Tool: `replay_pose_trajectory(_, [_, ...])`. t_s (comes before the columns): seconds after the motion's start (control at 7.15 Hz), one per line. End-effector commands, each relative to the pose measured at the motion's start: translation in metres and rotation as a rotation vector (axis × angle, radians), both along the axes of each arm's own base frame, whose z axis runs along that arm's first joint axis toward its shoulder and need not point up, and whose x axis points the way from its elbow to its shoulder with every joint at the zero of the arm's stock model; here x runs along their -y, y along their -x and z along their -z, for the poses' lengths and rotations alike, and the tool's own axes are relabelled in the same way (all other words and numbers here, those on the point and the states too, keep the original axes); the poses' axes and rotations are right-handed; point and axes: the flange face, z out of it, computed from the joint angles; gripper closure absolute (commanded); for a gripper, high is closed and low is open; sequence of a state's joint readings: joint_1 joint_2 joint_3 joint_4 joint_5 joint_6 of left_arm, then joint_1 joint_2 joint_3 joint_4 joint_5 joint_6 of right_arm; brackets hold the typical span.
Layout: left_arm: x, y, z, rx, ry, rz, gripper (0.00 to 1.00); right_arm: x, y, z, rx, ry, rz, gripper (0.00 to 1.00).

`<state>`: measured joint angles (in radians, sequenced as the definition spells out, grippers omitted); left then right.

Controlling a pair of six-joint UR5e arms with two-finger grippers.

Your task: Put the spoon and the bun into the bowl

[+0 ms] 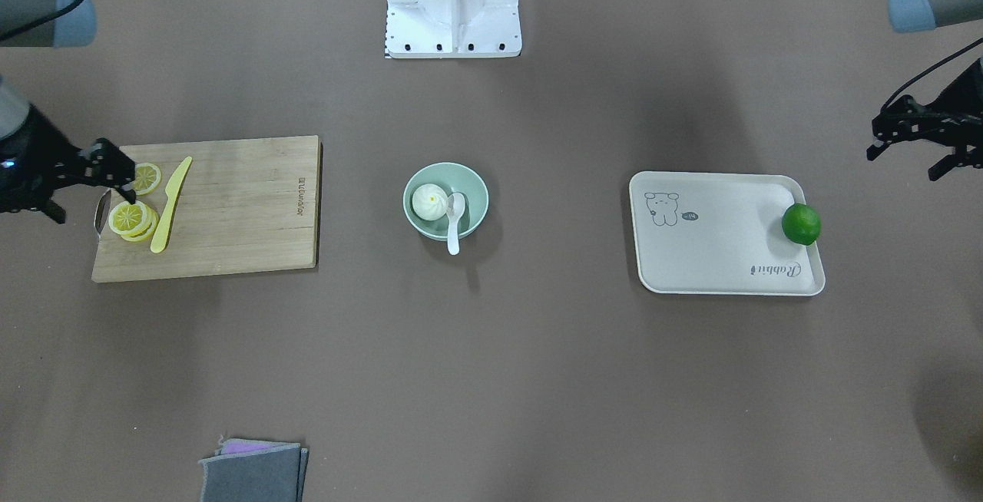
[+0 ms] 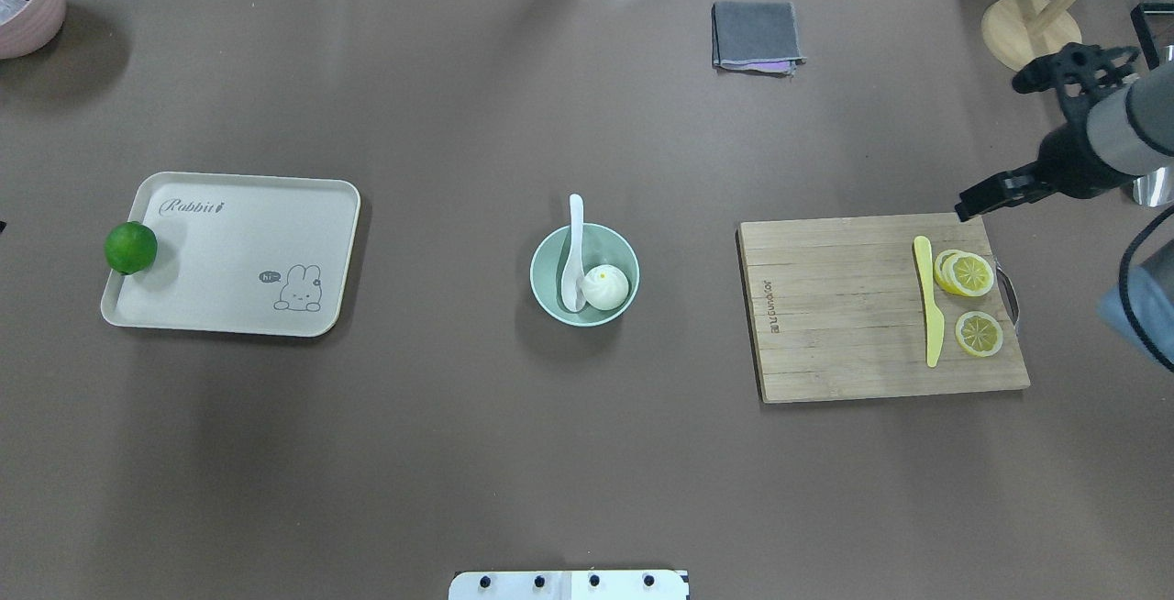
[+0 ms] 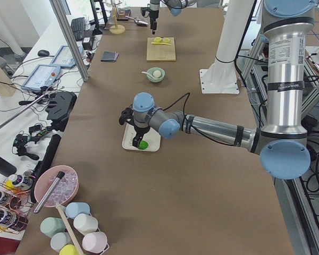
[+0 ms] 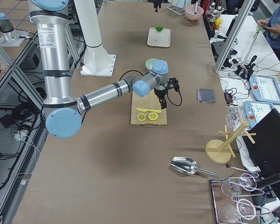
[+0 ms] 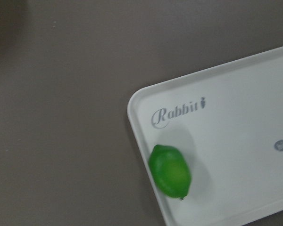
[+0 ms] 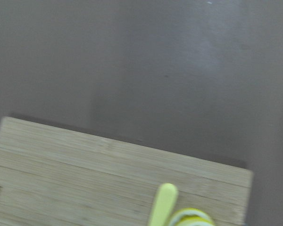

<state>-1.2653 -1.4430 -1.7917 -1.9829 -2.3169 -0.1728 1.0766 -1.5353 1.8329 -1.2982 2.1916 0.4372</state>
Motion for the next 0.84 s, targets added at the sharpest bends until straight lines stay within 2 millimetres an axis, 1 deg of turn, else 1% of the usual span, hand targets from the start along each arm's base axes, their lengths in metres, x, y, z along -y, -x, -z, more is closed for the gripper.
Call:
replay_pose_trajectory(0.0, [-0.032,0.039,-0.039,0.03,0.028,0.013,0.02,-0.015,-0.103,-0.087,-0.026,-0.012,0.053,0.0])
replay_pose_trajectory(0.14, [-0.049,0.046,-0.056,0.043,0.068,0.023,0.02,-0.021,-0.134,-0.109,-0.017,-0.015,0.056,0.0])
replay_pose_trajectory(0.28, [-0.049,0.063,-0.059,0.046,0.096,0.07,0.02,-0.026,-0.157,-0.129,-0.031,-0.011,0.047,0.0])
replay_pose_trajectory(0.42, [-0.039,0.076,-0.062,0.066,0.203,0.095,0.02,-0.026,-0.178,-0.149,-0.043,-0.018,0.048,0.0])
replay_pose_trajectory(0.56, [-0.019,0.082,-0.047,0.071,0.252,0.114,0.02,-0.023,-0.186,-0.165,-0.042,-0.014,0.062,0.0])
replay_pose_trajectory(0.7, [-0.02,0.086,-0.049,0.073,0.275,0.123,0.02,-0.02,-0.192,-0.176,-0.035,0.008,0.05,0.0])
